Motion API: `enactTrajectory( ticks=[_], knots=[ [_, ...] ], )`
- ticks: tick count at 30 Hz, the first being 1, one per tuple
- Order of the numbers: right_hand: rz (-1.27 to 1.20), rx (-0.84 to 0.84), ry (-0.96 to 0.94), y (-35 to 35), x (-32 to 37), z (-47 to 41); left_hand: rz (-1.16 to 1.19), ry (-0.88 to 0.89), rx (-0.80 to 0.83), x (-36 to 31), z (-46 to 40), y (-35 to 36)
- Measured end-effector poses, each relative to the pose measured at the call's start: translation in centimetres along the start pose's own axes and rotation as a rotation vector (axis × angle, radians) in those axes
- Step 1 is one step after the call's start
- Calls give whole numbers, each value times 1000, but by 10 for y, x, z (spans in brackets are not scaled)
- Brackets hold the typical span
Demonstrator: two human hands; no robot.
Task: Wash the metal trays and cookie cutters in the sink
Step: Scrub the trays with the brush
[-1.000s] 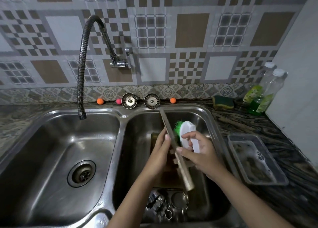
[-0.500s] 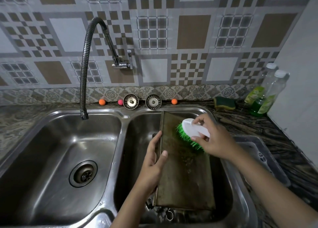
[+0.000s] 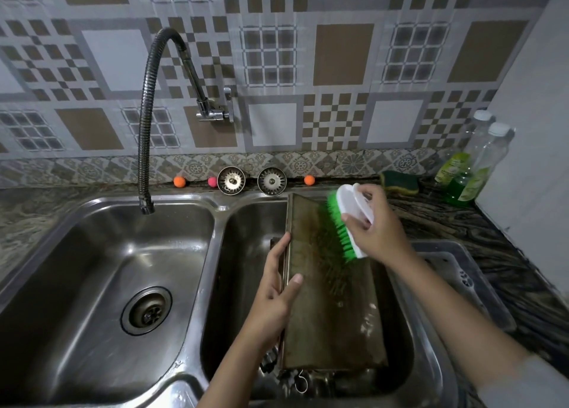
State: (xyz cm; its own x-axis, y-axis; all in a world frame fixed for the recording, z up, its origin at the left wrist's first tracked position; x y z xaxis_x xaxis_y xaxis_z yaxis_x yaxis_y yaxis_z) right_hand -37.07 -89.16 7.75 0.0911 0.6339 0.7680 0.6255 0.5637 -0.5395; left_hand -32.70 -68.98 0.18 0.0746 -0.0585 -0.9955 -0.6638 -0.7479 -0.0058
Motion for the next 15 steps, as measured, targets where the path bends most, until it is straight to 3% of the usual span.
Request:
enactTrajectory(
  ticks=[2, 4, 6, 9, 13, 15],
  knots=[
    [-9, 0, -134, 17, 34, 18, -21, 3, -1, -2, -2, 4],
    [-11, 114, -279, 39, 64, 38, -3, -24, -8, 1, -5, 1],
    [63, 107, -226, 38, 48, 20, 20, -27, -1, 3, -4, -2],
    [59, -33, 11, 14, 9, -16, -5, -23, 38, 8, 3, 2],
    [102, 136, -251, 54, 59, 26, 19, -52, 13, 11, -1, 0],
    [131, 132, -208, 49, 47, 13, 32, -44, 29, 11, -1, 0]
  ],
)
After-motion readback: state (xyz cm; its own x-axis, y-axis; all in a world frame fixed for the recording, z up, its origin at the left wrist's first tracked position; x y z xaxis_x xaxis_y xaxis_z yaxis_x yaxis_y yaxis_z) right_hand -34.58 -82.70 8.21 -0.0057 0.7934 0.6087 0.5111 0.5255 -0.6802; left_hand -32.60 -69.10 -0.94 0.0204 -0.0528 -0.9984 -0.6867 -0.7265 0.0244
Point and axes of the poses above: each hand's wrist, its own z-axis away from the middle knuckle, its own y-axis out of the palm, x = y × z, the point moved 9 cm from there along -z, towards the middle knuckle, and after that the axes turned 3 degrees about -z, right-handed, at the moved point
